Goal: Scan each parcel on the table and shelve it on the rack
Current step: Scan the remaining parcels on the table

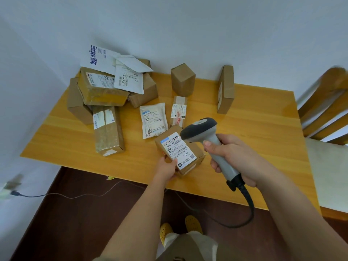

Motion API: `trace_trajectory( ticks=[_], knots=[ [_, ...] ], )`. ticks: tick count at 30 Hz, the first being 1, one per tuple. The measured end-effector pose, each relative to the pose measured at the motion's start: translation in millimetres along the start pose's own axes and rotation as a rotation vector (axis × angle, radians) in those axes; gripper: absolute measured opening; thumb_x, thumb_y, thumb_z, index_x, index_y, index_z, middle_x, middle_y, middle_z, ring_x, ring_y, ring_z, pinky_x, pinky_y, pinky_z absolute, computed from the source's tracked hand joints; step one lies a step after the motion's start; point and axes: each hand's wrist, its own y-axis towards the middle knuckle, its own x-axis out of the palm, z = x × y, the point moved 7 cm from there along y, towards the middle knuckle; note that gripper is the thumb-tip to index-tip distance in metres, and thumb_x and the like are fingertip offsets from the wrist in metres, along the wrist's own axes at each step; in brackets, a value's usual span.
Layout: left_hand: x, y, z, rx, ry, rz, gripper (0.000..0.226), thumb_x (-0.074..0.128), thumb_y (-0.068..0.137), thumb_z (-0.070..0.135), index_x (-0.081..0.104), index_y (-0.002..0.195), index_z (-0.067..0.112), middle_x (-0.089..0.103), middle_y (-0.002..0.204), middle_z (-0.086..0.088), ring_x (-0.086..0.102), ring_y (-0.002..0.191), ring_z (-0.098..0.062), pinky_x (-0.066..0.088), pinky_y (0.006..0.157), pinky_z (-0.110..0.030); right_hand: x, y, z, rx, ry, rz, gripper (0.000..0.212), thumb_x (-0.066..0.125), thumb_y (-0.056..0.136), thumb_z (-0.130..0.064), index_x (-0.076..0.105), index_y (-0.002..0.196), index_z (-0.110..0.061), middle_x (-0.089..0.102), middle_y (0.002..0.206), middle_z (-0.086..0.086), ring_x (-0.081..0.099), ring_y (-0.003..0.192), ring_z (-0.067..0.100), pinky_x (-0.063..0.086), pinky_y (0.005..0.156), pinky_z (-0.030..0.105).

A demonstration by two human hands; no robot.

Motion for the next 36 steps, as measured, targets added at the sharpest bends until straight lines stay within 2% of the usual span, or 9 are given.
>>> trace_trajectory(
  ticks=[4,7,10,20,28,33,36],
  knots=[
    [0,2,-1,-0.006,-0.004,0.004,0.053,0.055,0.100,0.022,0.034,0.149,0.022,0.066,0.122,-0.007,0.066,0.100,-0.022,0.047,0.056,-0.026,-3,-4,-5,-0.006,-0.006,-0.014,0.012,0.060,0.097,-0.021,0.063,0.094,-0.010,0.057,0.061,0.000,0.053,0.057,0.017,0.044,0.058,0.033],
    [0,2,-2,-0.009,-0.013,0.005,0.056,0.055,0.100,0.023,0.032,0.151,0.025,0.067,0.120,-0.005,0.066,0.100,-0.021,0.047,0.059,-0.027,-5,-6,-9,-0.018,-0.014,-0.019,0.012,0.061,0.096,-0.022,0.064,0.093,-0.010,0.059,0.067,0.005,0.054,0.060,0.019,0.045,0.059,0.034],
    [1,2,-2,-0.010,-0.037,0.004,0.058,0.055,0.100,0.022,0.030,0.152,0.025,0.068,0.119,-0.005,0.065,0.092,-0.017,0.047,0.059,-0.027,-6,-8,-13,-0.023,-0.026,-0.032,0.013,0.061,0.096,-0.022,0.063,0.091,-0.011,0.058,0.060,0.001,0.053,0.058,0.017,0.045,0.059,0.033],
    [1,4,-3,0.009,-0.050,0.007,0.053,0.055,0.100,0.023,0.035,0.149,0.026,0.068,0.118,-0.005,0.066,0.093,-0.019,0.049,0.060,-0.027,-13,-12,-19,-0.035,-0.089,-0.047,0.015,0.060,0.096,-0.027,0.063,0.099,-0.013,0.057,0.062,0.009,0.054,0.056,0.018,0.046,0.060,0.033],
    [3,2,-1,0.020,-0.029,0.022,0.048,0.052,0.101,0.023,0.038,0.147,0.024,0.065,0.127,-0.007,0.063,0.112,-0.026,0.047,0.057,-0.026,-13,-10,-20,-0.003,-0.058,-0.046,0.016,0.061,0.095,-0.026,0.063,0.100,-0.011,0.056,0.068,0.009,0.055,0.055,0.015,0.046,0.059,0.032],
    [4,5,-4,0.017,-0.040,0.024,0.048,0.052,0.102,0.024,0.038,0.148,0.023,0.064,0.128,-0.007,0.063,0.111,-0.027,0.047,0.057,-0.027,-12,-9,-20,0.000,-0.058,-0.052,0.016,0.062,0.095,-0.026,0.063,0.102,-0.012,0.057,0.080,0.011,0.055,0.056,0.014,0.047,0.057,0.032],
    [7,6,-5,-0.010,-0.086,0.003,0.047,0.050,0.102,0.023,0.037,0.147,0.026,0.063,0.128,-0.006,0.061,0.103,-0.023,0.045,0.059,-0.029,-12,-9,-20,0.003,-0.041,-0.042,0.015,0.061,0.096,-0.025,0.061,0.098,-0.010,0.054,0.079,0.010,0.053,0.055,0.015,0.045,0.055,0.031]
  ],
)
